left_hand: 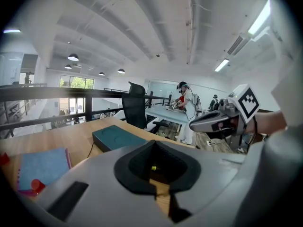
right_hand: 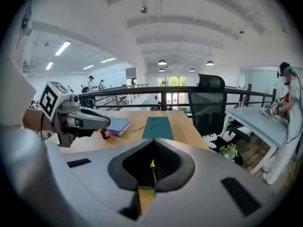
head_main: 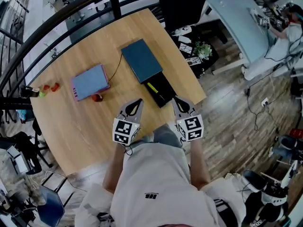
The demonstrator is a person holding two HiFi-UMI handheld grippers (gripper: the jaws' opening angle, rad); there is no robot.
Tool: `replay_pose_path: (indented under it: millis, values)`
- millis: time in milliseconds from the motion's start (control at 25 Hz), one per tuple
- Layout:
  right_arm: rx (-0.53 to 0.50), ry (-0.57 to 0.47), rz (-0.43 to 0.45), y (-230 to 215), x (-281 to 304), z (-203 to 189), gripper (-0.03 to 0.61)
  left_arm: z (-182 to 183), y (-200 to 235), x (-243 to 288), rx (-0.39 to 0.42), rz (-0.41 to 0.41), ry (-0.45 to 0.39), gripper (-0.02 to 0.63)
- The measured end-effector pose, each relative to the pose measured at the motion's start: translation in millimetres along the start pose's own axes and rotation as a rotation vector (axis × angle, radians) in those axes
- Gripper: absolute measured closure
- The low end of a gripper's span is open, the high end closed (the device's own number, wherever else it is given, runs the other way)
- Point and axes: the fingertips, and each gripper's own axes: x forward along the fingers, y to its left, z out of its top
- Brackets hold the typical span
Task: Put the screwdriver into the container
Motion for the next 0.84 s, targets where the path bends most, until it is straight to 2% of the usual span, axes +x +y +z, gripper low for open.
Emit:
replay_pose_path:
  millis: [440,840]
  values:
    - [0.042,-0.052,-0.019,9.4,-32.8,1.5,0.584,10.9,-20.8,-5.8,0.028,-0.039,-0.025,0.607]
    - [0.040,-0.090,0.003,5.1,-39.5,7.3,0.584,19.4,-30.7,7.4,0.036,-0.048,-0.033,0.607]
